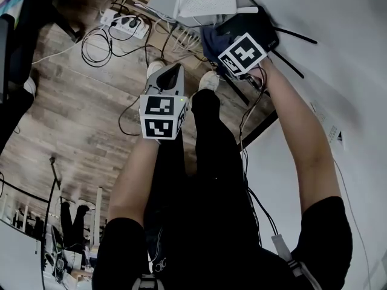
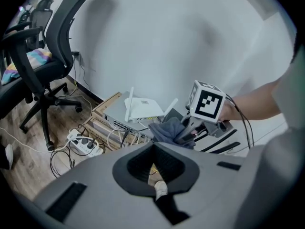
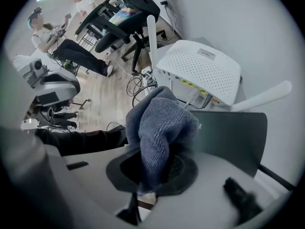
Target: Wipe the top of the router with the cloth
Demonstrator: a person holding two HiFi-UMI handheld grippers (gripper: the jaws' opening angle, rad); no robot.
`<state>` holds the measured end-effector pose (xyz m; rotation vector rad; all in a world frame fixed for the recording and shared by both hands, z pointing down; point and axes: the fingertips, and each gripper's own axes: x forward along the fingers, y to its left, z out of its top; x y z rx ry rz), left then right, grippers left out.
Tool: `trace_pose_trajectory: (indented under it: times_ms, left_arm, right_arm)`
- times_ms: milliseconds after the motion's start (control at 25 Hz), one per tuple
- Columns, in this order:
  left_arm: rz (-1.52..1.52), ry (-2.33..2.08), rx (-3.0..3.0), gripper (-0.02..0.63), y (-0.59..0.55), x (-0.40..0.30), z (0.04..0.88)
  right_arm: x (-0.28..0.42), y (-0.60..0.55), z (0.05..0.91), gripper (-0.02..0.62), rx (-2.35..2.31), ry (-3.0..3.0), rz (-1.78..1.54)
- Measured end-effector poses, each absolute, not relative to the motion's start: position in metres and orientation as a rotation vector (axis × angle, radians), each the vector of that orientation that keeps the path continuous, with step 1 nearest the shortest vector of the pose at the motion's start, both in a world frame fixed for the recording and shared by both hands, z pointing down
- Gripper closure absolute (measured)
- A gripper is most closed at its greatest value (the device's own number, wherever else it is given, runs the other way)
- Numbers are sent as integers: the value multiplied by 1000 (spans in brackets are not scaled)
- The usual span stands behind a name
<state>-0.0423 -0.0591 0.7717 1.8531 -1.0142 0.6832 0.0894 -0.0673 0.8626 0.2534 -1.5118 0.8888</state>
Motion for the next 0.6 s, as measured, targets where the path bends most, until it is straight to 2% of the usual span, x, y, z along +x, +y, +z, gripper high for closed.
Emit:
trace_pose_trajectory:
  times_ms: [600]
  left_arm:
    - [713,-1001,1847,595,-49,-37,784]
  right_arm:
    - [190,-124,877,551,459,-1371,765]
